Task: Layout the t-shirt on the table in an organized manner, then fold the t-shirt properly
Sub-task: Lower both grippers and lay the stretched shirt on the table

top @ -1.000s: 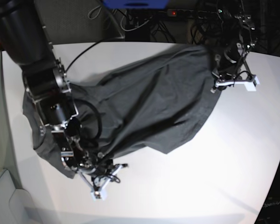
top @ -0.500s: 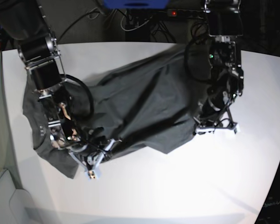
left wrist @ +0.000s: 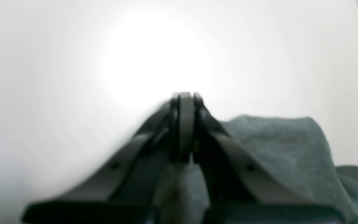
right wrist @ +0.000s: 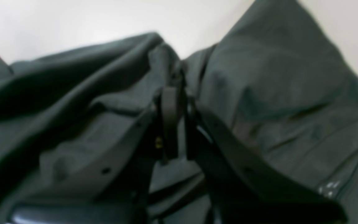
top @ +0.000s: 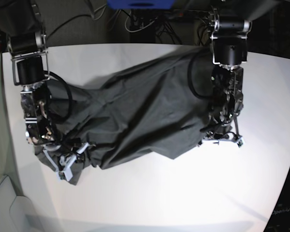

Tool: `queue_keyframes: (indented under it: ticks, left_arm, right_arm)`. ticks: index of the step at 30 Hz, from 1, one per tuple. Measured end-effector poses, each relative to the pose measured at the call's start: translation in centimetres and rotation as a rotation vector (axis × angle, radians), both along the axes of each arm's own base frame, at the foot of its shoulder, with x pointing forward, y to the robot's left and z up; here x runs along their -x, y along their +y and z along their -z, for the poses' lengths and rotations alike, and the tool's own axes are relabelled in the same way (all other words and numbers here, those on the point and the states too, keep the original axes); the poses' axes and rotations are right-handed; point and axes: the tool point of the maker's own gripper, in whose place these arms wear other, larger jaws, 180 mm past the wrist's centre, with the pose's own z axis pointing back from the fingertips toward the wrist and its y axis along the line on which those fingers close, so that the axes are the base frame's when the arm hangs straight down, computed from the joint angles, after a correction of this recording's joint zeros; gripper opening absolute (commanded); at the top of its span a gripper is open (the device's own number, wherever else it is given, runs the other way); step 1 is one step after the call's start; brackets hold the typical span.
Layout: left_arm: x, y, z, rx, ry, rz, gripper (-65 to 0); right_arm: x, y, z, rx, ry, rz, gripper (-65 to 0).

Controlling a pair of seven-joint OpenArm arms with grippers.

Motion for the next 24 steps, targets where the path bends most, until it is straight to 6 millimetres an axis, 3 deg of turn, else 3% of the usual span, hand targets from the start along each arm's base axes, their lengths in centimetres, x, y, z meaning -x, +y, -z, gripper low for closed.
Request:
queue_keyframes:
  ticks: [2, 6, 8, 10, 12, 18, 21, 24]
  left_arm:
    - [0.1, 1.4, -0.2, -0.023, -0.004, 0.004, -64.4]
    - [0.8, 5.9, -0.7, -0.083, 0.017, -0.053, -64.4]
    - [1.5, 6.3, -0.9, -0.037, 0.010, -0.072, -64.5]
    - [2.4, 5.3, -1.5, 0.038, -0.012, -0.072, -64.5]
    - [2.5, 3.0, -2.6, 0.069, -0.045, -0.024, -64.5]
    - [-1.0, -7.4, -5.8, 0.133, -0.123, 0.209, -64.5]
    - [-0.5, -9.1, -3.5, 0.120, -0.055, 0.226, -64.5]
    - [-0.1, -9.0, -1.5, 0.084, 0.005, 0.221, -64.5]
  right_arm:
    - [0.0, 0.2, 0.0, -0.003, 0.000, -0.010, -62.0]
    - [0.7, 0.2, 0.7, 0.008, 0.042, -0.020, -62.0]
    - [0.7, 0.3, 0.7, 0.006, 0.041, -0.020, -62.0]
    - [0.6, 0.8, 0.6, -0.002, 0.037, -0.024, -62.0]
    - [0.6, 1.3, 0.7, -0.013, 0.037, -0.028, -62.0]
    - [0.6, 1.1, 0.6, -0.007, 0.036, -0.028, -62.0]
    - [0.6, 0.5, 0.5, 0.004, 0.036, -0.025, -62.0]
    - [0.6, 0.0, 0.5, 0.016, 0.040, -0.020, -62.0]
